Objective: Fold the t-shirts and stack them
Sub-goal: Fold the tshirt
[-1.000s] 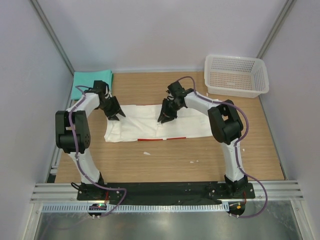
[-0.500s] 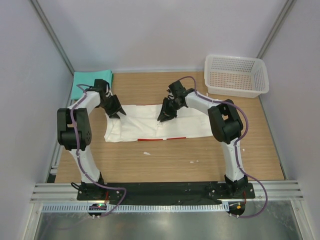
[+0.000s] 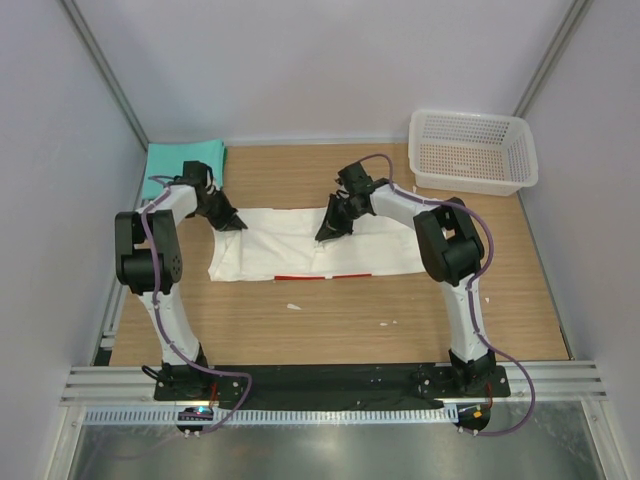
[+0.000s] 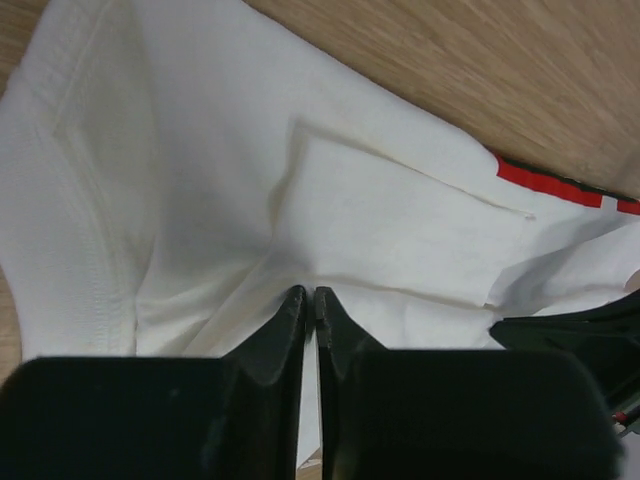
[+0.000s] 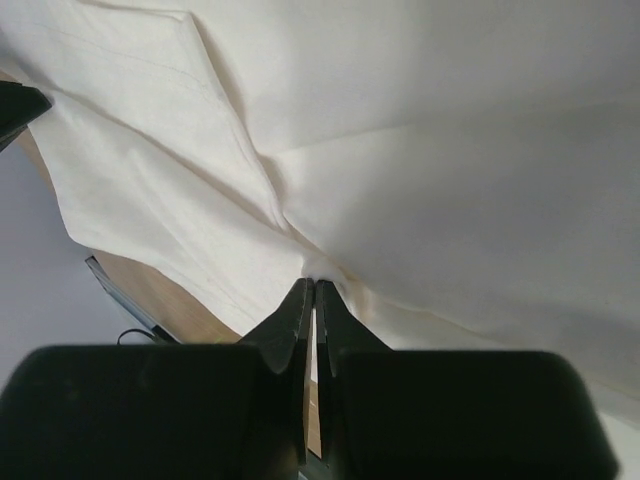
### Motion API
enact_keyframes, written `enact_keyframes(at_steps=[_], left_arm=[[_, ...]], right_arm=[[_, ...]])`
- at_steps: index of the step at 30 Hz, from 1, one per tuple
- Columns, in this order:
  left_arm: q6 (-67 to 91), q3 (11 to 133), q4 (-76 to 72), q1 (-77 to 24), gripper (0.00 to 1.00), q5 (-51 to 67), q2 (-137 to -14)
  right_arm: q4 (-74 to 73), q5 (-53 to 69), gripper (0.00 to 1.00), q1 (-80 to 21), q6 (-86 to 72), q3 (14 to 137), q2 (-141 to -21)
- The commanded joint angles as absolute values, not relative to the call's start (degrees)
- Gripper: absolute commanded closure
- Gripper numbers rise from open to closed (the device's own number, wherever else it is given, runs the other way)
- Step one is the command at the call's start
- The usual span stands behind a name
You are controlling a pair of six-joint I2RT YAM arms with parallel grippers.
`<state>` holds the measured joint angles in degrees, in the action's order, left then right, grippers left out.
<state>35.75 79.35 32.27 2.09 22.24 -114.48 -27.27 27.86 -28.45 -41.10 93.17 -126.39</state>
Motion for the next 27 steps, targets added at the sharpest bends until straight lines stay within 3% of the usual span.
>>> enact_keyframes(at_steps=[1,2,15,20,22,27], left_arm=[[37.27,78.49,25.76,2.64,0.96,25.31,-114.7],[37.27,78.4,24.71,2.64,0.98,25.66,-114.96],[34.9,76.55,20.3,5.45,1.0,26.01,-116.8],[34.28,77.34,20.3,5.54,0.7,27.77,-114.71],[34.72,76.29,19.95,5.45,0.64,27.34,-110.59],[35.25,74.01,22.22,5.36,0.62,28.21,-103.72]], right_arm=[[-24.08,28.3,0.94,-27.95,-42.63,92.64,-126.12],[-23.82,27.95,0.99,-27.78,-42.97,91.94,-126.04],[-21.09,23.03,0.99,-26.89,-42.01,85.96,-124.45],[-21.35,23.64,0.99,-26.72,-40.78,87.44,-125.68],[-22.06,23.73,0.99,-26.63,-40.34,88.06,-125.6],[-23.99,24.26,0.94,-26.72,-39.11,89.65,-125.33]])
